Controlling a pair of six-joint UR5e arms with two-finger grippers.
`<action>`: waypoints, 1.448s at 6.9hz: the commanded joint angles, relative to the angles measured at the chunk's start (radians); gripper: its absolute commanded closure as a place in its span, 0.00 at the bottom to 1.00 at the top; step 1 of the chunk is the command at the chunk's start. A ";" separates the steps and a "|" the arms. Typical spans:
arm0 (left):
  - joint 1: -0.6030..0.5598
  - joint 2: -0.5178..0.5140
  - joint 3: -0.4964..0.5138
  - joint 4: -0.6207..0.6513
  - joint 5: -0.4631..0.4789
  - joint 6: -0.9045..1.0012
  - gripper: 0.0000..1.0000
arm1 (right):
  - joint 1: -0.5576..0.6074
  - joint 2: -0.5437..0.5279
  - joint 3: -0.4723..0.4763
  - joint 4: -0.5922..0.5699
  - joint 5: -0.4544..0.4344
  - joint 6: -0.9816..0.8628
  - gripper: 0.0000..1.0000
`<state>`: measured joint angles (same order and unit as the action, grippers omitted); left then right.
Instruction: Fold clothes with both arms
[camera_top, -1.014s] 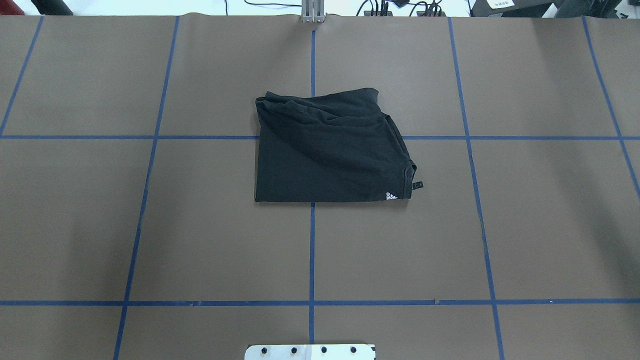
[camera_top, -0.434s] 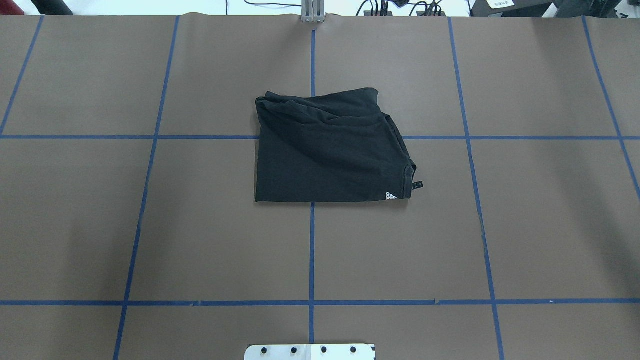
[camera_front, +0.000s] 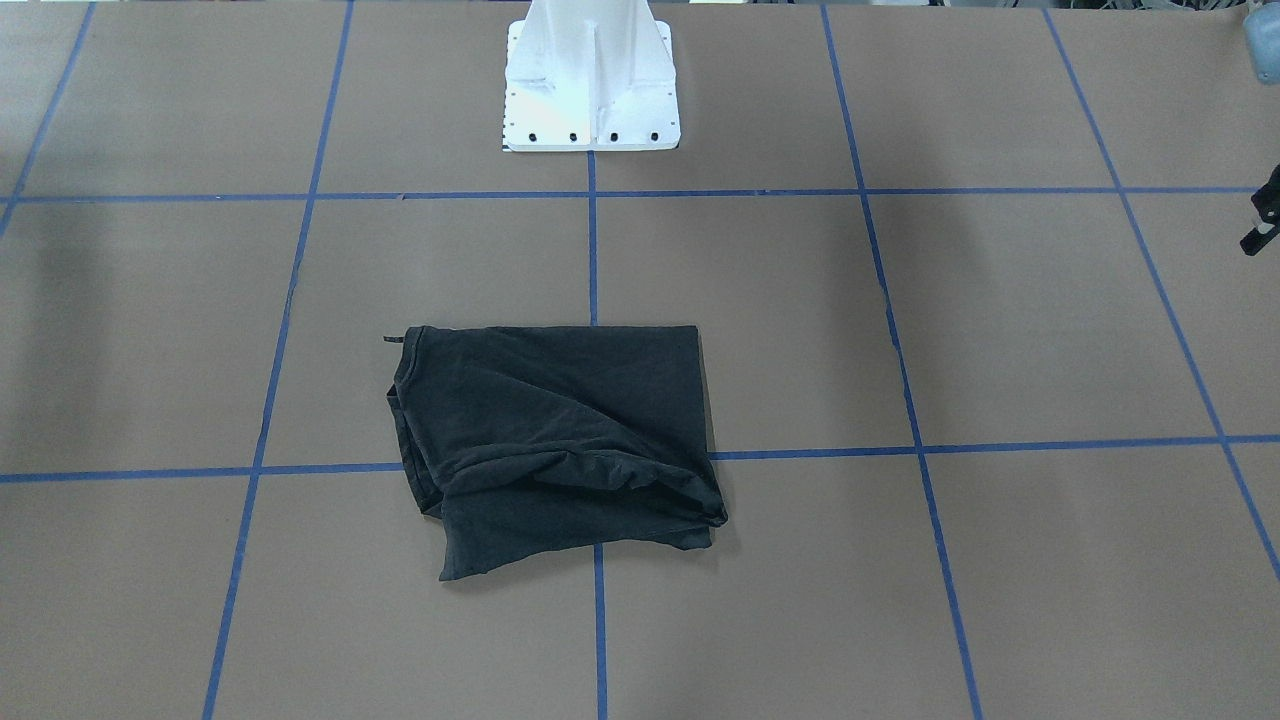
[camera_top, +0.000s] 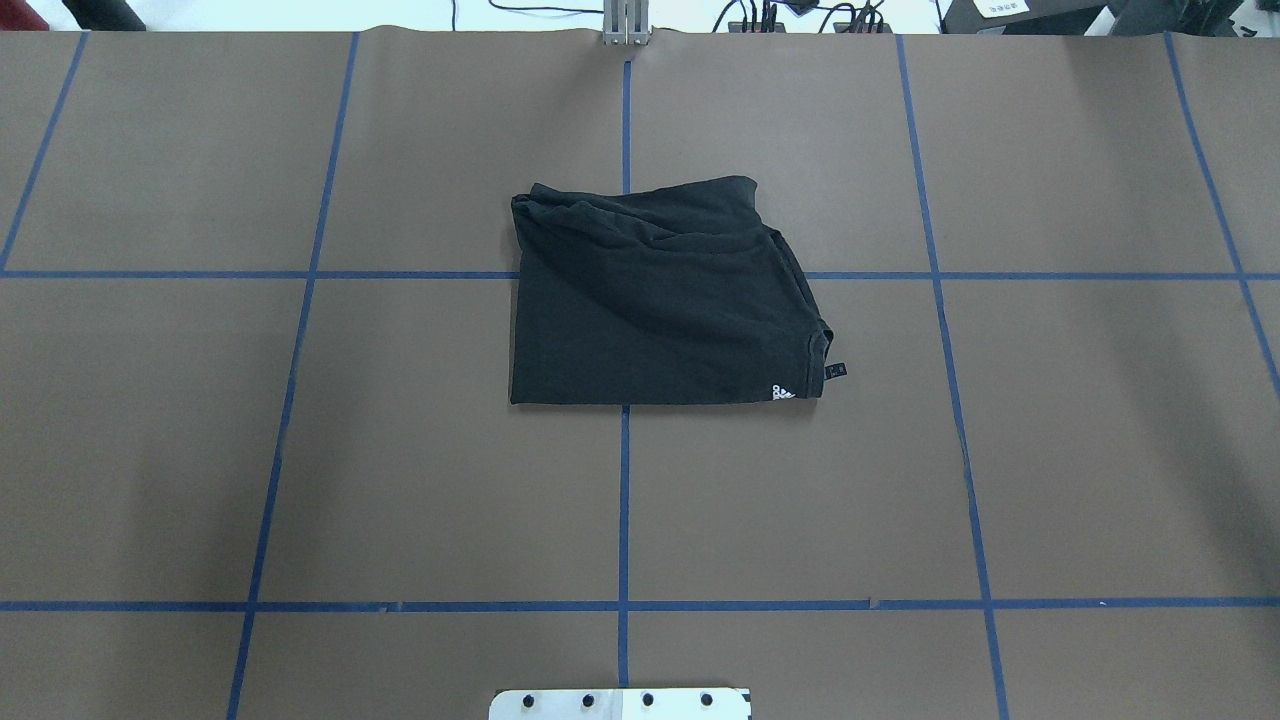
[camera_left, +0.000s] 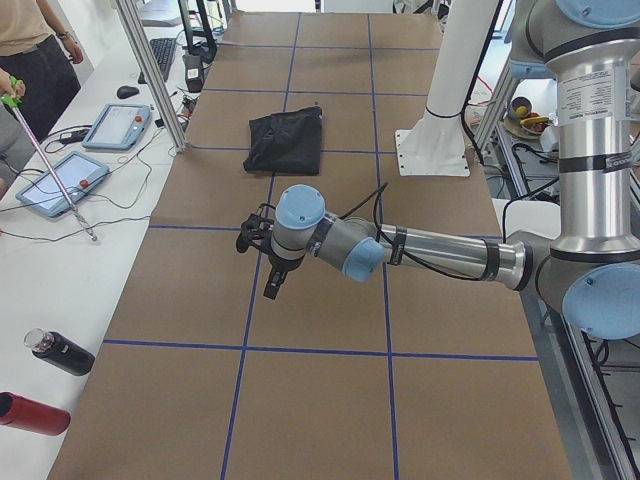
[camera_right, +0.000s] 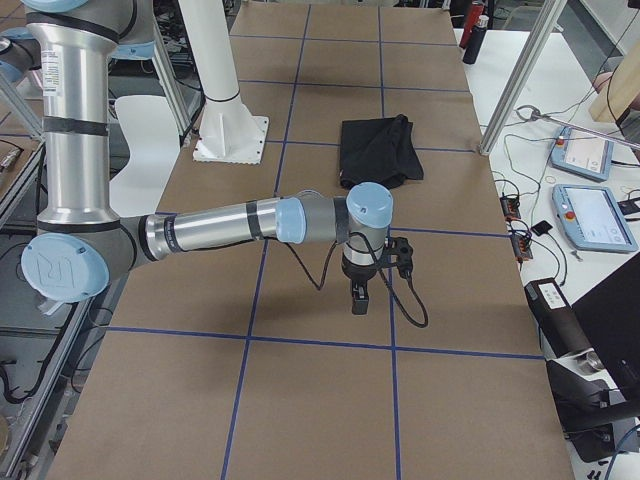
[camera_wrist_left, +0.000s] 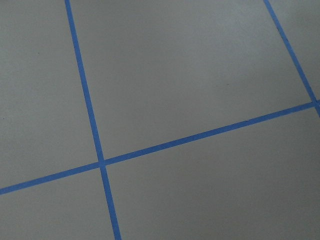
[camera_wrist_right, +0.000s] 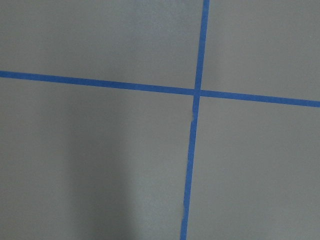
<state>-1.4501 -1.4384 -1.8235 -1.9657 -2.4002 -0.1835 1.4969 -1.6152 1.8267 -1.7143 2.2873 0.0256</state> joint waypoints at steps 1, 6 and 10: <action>-0.004 0.007 0.021 0.001 -0.023 0.001 0.00 | 0.000 0.000 0.000 0.001 0.000 0.016 0.00; -0.006 0.006 0.032 -0.012 -0.025 0.003 0.00 | 0.000 0.003 -0.003 0.001 0.009 0.016 0.00; -0.116 -0.017 0.004 -0.008 -0.016 0.003 0.00 | -0.003 0.000 -0.007 -0.002 0.011 0.017 0.00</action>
<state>-1.5591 -1.4320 -1.8524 -1.9688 -2.4162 -0.1822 1.4949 -1.6101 1.8288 -1.7143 2.2963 0.0424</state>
